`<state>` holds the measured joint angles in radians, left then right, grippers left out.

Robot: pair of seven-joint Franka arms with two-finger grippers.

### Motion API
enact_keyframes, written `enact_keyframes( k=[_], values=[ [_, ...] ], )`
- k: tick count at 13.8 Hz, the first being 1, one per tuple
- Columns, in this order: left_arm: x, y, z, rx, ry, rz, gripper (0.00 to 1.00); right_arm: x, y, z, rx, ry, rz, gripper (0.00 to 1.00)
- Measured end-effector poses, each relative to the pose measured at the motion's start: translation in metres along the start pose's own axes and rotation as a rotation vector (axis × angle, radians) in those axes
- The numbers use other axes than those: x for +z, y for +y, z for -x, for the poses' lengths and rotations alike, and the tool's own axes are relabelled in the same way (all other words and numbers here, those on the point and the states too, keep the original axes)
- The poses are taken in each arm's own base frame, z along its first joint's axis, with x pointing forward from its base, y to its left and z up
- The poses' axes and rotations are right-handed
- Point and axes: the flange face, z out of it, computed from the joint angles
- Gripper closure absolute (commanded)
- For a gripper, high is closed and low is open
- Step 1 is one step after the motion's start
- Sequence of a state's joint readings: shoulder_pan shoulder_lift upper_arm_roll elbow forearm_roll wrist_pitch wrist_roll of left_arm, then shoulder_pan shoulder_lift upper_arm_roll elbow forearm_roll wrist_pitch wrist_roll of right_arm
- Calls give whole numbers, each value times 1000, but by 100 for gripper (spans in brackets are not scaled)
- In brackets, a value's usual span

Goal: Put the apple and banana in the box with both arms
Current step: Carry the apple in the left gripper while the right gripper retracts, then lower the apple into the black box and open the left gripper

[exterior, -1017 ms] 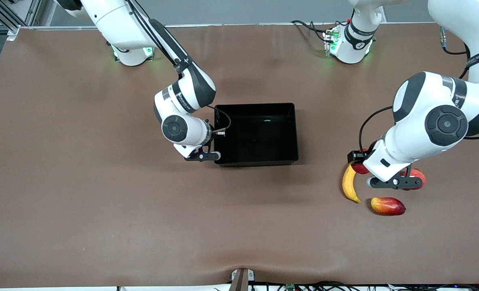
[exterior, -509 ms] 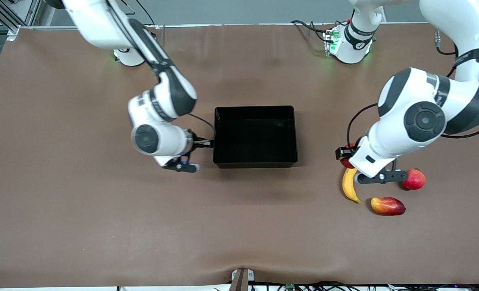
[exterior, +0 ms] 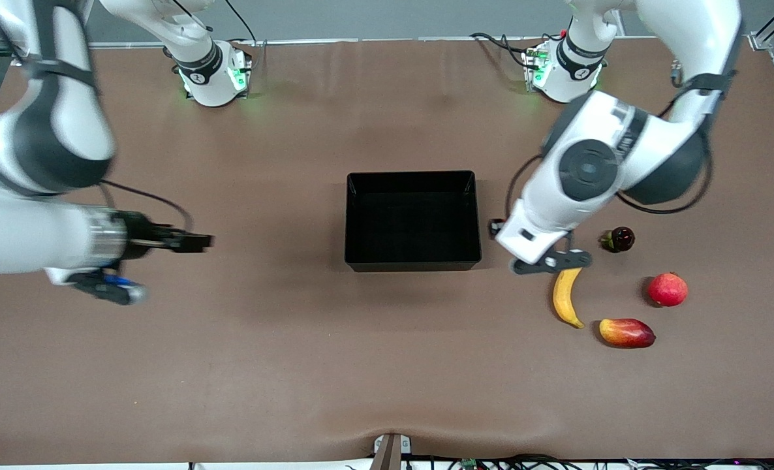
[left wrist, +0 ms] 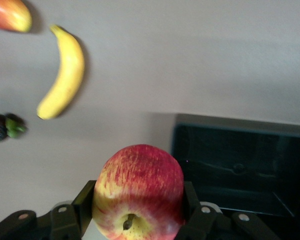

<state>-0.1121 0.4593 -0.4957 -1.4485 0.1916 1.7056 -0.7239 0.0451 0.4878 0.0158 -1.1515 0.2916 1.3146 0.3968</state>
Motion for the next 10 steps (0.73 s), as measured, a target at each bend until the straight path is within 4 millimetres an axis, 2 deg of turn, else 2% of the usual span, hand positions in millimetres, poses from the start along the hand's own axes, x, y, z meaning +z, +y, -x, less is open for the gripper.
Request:
enact_keyframes(
  k=[2, 3, 4, 7, 10],
  values=[
    [17, 44, 26, -20, -12, -8, 100, -38, 55, -3, 27, 52, 35, 0],
    [30, 64, 38, -23, -22, -14, 100, -59, 76, 3, 5, 93, 66, 0],
    [46, 80, 48, -18, -38, -26, 100, -78, 89, 15, -27, 135, 107, 0],
    [104, 107, 66, -27, -67, -31, 100, -125, 98, 69, -104, 216, 158, 0],
    [161, 110, 82, -46, -71, -14, 100, -143, 117, 116, -114, 281, 171, 0]
  ],
)
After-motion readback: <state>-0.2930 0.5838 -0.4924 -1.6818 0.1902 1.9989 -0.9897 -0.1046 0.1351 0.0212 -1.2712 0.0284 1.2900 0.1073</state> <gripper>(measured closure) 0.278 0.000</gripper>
